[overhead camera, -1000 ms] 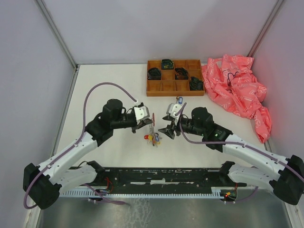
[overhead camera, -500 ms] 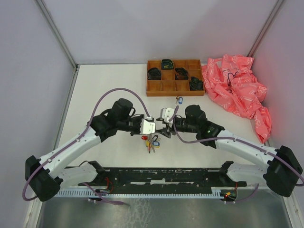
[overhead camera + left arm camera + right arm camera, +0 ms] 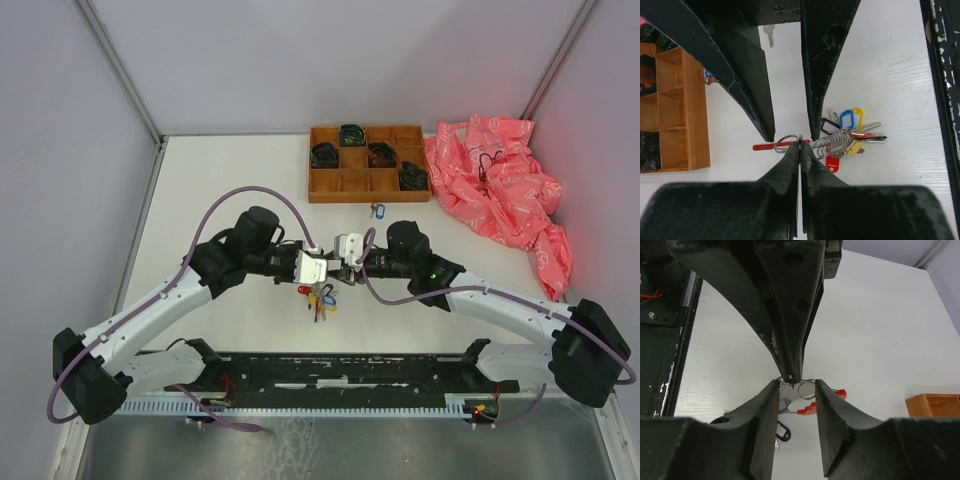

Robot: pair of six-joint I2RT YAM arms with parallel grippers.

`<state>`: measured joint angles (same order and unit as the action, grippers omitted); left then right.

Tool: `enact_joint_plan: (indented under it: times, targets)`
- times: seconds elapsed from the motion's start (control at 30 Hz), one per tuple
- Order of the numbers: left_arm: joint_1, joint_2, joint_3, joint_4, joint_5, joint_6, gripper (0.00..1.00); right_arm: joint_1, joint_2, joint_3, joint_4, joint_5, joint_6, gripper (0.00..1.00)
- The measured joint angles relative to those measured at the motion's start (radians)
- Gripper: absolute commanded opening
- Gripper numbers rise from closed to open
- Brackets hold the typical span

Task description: Put the keys on the keyring

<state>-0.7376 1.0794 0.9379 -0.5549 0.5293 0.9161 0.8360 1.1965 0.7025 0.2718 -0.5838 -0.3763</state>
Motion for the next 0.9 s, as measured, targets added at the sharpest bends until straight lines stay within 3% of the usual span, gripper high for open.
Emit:
enact_joint_plan:
  times: [0.57, 0.73, 0.9]
  targets:
    - [0.0, -0.009, 0.0, 0.01, 0.03, 0.0, 0.03, 0.0, 0.045, -0.008, 0.013, 0.0, -0.022, 0.25]
    - [0.0, -0.009, -0.005, 0.021, 0.03, 0.0, 0.13, 0.002, 0.045, -0.014, 0.026, -0.003, -0.014, 0.03]
    - [0.001, -0.022, -0.053, 0.095, 0.033, -0.016, 0.23, 0.002, 0.042, -0.037, 0.035, 0.01, -0.011, 0.01]
